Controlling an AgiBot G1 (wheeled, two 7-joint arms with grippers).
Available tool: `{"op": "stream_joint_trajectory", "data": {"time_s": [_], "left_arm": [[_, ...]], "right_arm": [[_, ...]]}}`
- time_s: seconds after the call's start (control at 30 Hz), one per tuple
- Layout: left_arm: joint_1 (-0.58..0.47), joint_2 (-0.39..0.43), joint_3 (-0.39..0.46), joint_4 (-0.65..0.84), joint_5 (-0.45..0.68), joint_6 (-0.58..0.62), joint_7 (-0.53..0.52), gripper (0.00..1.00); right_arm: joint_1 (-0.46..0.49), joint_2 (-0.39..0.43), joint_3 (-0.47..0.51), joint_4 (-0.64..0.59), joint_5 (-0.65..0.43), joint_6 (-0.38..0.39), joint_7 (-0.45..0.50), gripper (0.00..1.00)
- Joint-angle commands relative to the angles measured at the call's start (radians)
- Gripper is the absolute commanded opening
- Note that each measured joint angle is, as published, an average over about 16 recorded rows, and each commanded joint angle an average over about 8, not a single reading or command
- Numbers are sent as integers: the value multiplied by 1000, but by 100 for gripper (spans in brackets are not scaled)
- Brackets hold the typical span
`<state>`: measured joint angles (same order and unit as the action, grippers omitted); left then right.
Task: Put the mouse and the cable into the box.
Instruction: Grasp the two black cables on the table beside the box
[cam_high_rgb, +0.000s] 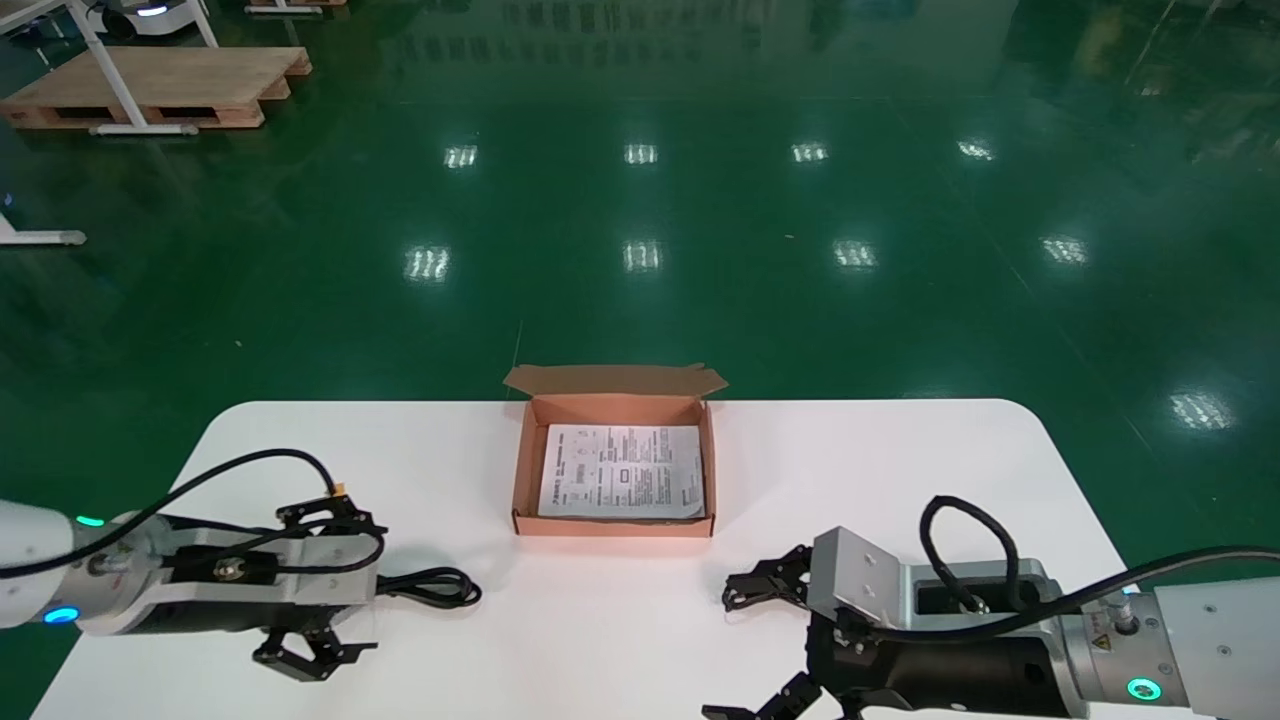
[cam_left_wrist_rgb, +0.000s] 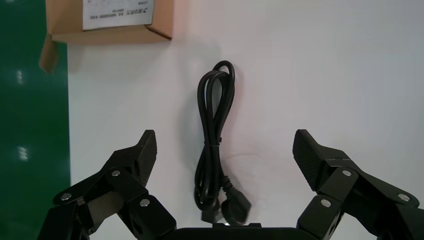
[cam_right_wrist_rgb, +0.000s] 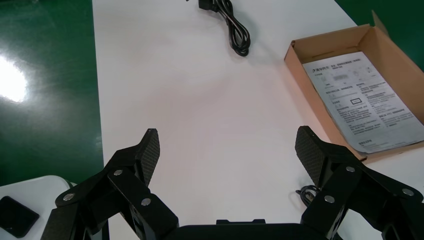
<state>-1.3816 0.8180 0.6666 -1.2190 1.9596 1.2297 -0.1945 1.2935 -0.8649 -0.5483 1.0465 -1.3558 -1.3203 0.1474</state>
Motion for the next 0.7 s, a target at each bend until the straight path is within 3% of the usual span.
{"op": "stream_joint_trajectory", "data": {"time_s": [0.03, 0.33, 0.7], "left_arm": [[0, -7, 1, -8, 1, 6, 1, 100], [13, 132, 36, 254, 117, -177, 60, 100], [-36, 219, 43, 486, 125, -234, 125, 100]], "right_arm": [[-2, 4, 2, 1, 6, -3, 0, 100], [14, -42, -16, 28, -44, 55, 45, 100], [-23, -20, -28, 83, -60, 62, 91, 100]]}}
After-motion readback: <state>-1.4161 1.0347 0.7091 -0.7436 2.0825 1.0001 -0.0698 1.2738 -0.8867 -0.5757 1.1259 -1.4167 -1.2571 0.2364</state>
